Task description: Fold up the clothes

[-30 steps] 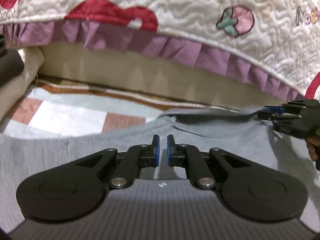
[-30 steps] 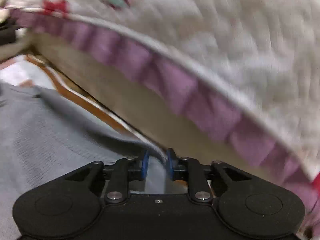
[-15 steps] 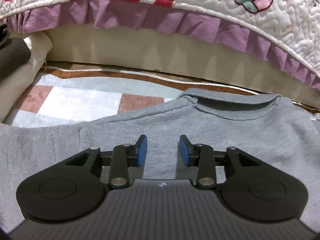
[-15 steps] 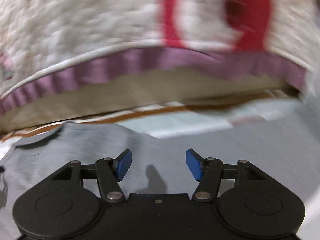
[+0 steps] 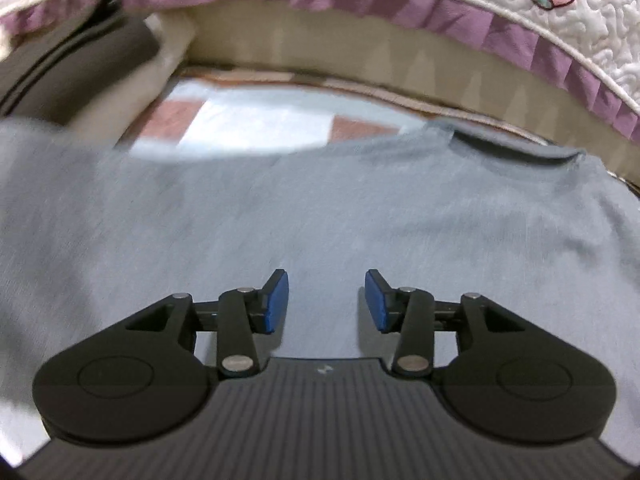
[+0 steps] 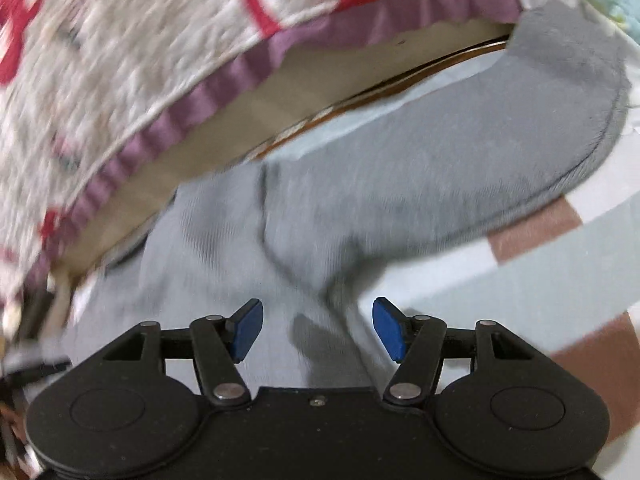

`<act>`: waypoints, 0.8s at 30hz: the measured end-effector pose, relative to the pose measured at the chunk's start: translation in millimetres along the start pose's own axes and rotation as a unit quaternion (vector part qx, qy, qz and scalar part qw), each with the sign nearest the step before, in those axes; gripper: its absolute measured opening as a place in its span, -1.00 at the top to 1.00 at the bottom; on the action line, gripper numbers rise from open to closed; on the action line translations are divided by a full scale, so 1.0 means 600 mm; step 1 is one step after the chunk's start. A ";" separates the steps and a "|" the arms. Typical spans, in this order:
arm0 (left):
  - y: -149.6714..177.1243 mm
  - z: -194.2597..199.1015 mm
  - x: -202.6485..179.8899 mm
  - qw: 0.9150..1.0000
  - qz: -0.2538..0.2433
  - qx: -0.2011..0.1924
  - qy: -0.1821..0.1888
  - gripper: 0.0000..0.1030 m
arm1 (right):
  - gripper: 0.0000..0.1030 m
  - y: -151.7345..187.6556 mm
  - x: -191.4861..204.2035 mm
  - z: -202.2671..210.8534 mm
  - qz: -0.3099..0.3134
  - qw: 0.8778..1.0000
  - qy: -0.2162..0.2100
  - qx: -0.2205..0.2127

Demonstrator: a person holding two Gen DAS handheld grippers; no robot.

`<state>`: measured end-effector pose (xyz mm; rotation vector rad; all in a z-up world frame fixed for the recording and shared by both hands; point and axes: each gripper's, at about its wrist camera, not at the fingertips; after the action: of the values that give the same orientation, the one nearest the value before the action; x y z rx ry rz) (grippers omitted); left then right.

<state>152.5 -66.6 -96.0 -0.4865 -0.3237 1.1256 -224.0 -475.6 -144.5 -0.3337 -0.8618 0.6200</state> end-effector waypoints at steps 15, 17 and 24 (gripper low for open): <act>0.161 0.055 0.049 0.992 -0.043 0.098 0.063 -0.28 | 0.85 0.049 0.033 -0.006 0.136 0.991 0.007 0.011; 0.166 0.055 0.039 0.991 -0.051 0.097 0.070 -0.37 | 0.78 0.048 0.031 0.007 0.129 0.992 0.012 0.001; 0.171 0.056 0.048 0.987 -0.023 0.100 0.125 0.84 | -0.14 0.086 0.014 0.051 0.080 0.996 -0.007 0.047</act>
<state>67.8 1.9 -121.1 -0.4346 -0.0030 1.0257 -262.9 -429.1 -147.1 -0.3149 -0.8214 0.8111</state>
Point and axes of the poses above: each gripper's, at about its wrist camera, not at the fingertips, and z roughly against the way its jaws point, x to its left, y to its underside, and after that the axes turned 9 degrees about -y, right-handed
